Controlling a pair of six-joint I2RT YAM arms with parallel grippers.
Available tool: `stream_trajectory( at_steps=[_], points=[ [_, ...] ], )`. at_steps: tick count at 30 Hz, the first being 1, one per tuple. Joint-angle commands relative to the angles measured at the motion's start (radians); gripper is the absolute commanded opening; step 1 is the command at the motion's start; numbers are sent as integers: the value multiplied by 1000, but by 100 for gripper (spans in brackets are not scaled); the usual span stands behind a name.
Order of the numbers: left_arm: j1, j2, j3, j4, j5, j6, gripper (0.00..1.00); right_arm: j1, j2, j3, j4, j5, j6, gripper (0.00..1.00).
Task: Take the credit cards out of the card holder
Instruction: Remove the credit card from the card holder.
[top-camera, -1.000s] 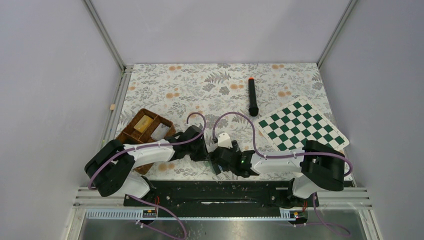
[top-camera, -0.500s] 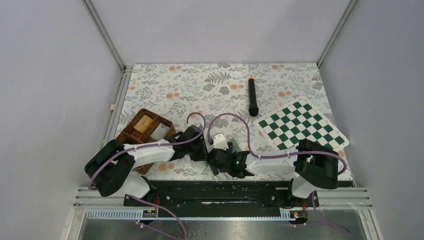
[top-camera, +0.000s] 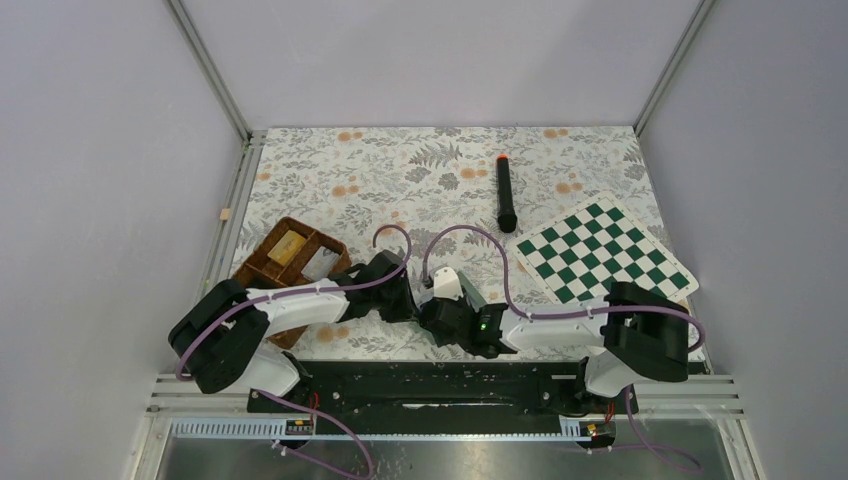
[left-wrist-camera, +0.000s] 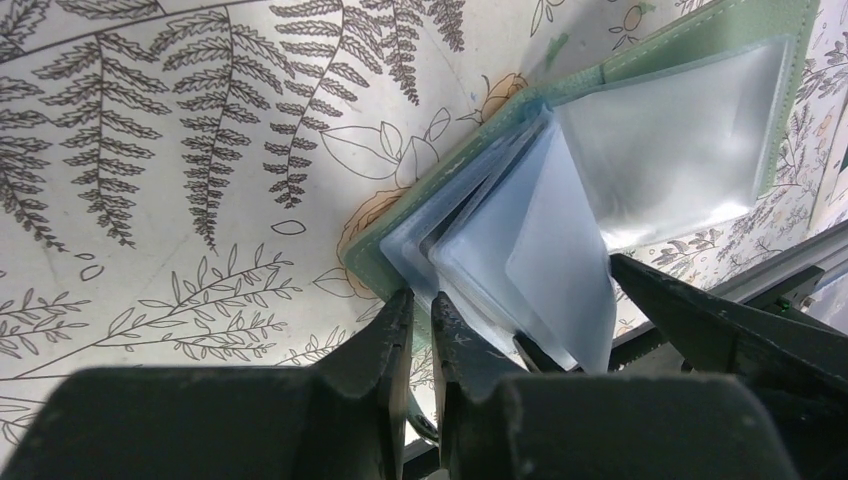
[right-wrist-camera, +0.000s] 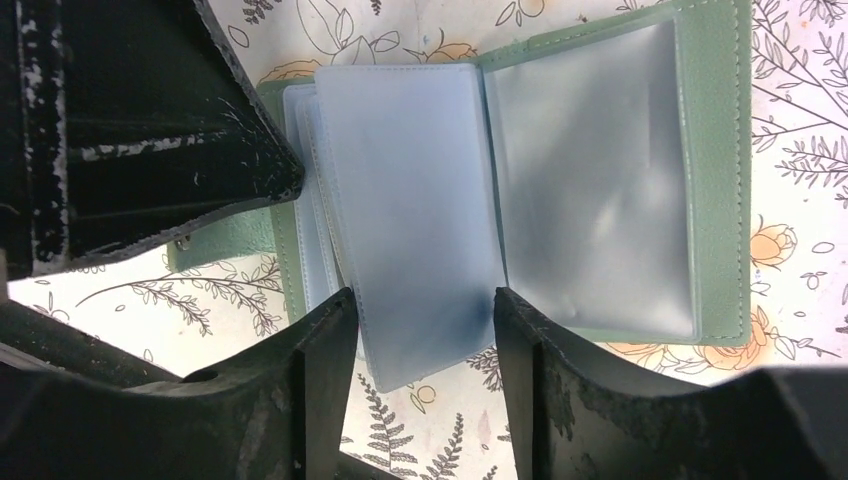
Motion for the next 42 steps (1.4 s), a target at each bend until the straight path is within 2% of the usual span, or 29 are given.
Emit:
stream_trajectory(
  at_steps=[1,12,19,25,30,38,42],
  points=[
    [7,-31,-15,-38,-38,3,13,7,-56,-24,-9,54,19,57],
    [7,-64,-9,-54,-43,5,14,-4,-125,-82,61,24,47,52],
    [7,-79,-2,-52,-33,11,14,-53,-164,-131,104,-27,89,38],
    [5,-107,-5,-11,25,37,14,-116,-260,-224,215,-128,151,37],
    [2,-147,-4,10,35,37,14,-145,-310,-259,219,-114,170,39],
    [-16,-77,65,0,43,57,15,-195,-318,-316,297,-186,232,27],
    [-25,-82,66,0,29,52,15,-217,-345,-349,354,-271,305,24]
  ],
)
